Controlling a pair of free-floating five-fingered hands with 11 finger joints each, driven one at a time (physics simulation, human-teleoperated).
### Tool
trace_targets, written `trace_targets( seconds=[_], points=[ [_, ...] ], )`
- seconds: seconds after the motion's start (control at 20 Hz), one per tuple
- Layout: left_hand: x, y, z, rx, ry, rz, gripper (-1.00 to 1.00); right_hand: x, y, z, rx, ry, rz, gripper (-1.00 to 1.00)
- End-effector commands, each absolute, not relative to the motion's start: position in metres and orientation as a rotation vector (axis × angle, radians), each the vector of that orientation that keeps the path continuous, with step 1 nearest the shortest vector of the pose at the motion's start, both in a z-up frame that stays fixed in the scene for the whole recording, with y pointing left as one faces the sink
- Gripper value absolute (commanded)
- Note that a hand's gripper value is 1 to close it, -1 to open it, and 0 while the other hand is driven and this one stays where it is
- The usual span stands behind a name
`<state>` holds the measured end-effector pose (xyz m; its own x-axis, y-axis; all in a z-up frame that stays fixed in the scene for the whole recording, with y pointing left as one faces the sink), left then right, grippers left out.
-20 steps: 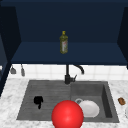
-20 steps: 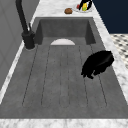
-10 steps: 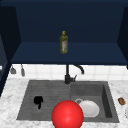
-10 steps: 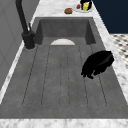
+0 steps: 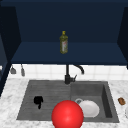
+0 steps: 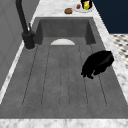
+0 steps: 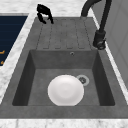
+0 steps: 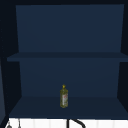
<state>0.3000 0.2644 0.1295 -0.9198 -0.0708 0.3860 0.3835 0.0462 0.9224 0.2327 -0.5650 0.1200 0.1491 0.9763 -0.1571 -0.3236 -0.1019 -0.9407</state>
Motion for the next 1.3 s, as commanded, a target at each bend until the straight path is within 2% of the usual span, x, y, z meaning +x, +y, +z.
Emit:
trace_targets(
  seconds=[0.0,1.0,1.25],
  points=[
    [0.300,0.264,0.130,-0.316,-2.003,-1.940,0.00,0.236,-0.551,0.147,-1.117,-0.759,1.308,1.00],
    [0.300,0.264,0.130,-0.316,-2.003,-1.940,0.00,0.231,-0.431,0.248,-0.947,-0.664,1.351,1.00],
    [0.300,0.264,0.130,-0.316,-2.003,-1.940,0.00,0.234,-0.395,0.259,-0.953,-0.707,1.336,1.00]
  ],
)
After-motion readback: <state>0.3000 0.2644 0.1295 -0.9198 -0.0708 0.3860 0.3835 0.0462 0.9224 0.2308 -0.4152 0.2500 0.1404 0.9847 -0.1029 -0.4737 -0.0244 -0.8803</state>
